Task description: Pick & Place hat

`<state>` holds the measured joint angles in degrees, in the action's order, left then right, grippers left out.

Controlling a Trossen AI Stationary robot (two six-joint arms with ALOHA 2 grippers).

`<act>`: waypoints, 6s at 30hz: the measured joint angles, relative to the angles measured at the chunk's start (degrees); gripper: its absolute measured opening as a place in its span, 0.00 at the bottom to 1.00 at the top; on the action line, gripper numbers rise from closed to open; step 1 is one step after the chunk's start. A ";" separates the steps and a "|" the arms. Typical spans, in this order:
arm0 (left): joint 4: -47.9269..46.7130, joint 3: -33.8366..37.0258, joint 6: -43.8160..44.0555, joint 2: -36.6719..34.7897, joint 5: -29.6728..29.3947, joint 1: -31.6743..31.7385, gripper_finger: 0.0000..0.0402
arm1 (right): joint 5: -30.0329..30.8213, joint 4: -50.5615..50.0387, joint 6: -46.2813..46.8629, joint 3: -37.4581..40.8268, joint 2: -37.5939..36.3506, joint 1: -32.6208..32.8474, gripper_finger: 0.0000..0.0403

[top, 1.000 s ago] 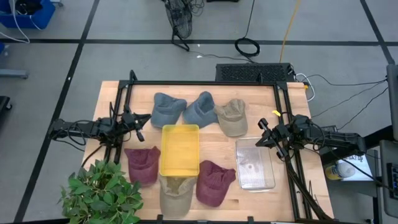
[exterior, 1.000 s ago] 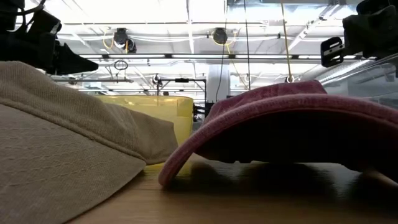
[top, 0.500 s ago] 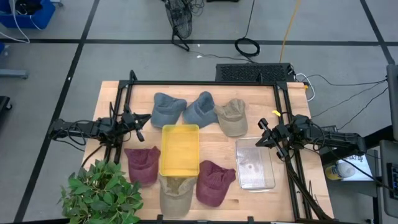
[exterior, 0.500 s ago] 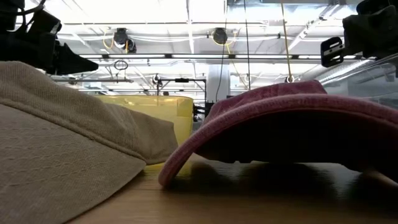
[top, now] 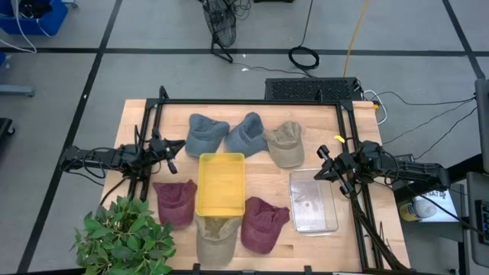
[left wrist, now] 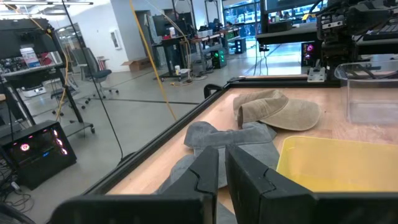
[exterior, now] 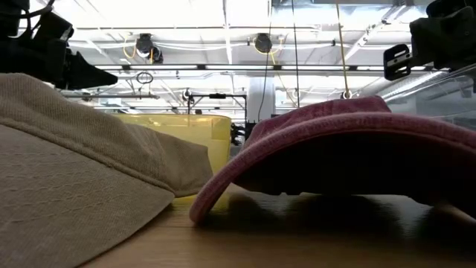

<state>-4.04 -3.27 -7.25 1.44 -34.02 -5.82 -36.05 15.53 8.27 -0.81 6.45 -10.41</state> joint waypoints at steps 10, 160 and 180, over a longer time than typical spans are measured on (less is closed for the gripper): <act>0.00 0.00 0.00 0.00 0.00 0.02 0.09 | 0.00 0.00 0.00 -0.01 0.01 0.01 0.00; 26.41 0.00 -10.97 0.02 -0.04 0.00 0.09 | 36.29 -53.12 -22.39 -62.85 86.56 -12.14 0.69; 26.04 0.00 -11.02 0.02 -0.07 0.00 0.09 | 37.60 -49.33 -25.46 -61.95 86.56 -12.05 0.08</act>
<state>22.00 -3.27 -18.26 1.45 -34.09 -5.82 1.54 -33.80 -17.19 -62.76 93.01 -22.46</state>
